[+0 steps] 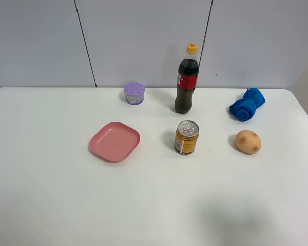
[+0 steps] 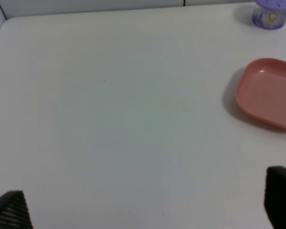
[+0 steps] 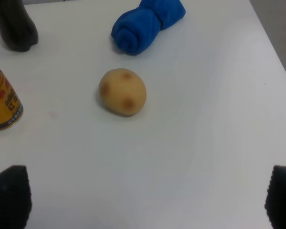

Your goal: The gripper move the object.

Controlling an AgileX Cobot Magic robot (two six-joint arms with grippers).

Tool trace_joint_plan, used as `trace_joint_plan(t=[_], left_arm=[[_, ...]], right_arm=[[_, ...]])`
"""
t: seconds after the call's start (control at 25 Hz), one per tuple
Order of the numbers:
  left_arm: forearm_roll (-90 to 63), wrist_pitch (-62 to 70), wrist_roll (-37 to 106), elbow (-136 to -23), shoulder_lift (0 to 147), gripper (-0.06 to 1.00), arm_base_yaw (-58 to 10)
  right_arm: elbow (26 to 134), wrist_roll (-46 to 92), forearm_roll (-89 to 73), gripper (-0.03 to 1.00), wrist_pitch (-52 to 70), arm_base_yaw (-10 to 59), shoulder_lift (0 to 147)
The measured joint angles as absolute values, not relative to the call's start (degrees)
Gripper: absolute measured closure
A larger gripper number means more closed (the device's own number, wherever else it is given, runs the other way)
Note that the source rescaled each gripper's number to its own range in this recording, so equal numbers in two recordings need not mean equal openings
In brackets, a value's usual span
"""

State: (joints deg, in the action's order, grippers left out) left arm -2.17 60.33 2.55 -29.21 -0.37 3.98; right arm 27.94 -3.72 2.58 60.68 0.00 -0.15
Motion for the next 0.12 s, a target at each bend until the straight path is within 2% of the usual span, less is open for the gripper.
trace_joint_plan(t=[0.12], left_arm=[[-2.17,60.33,2.55,-29.21,-0.37,-0.06,3.98]], right_arm=[[27.94,-3.72,2.58,-0.03,60.68,0.0,-0.15]])
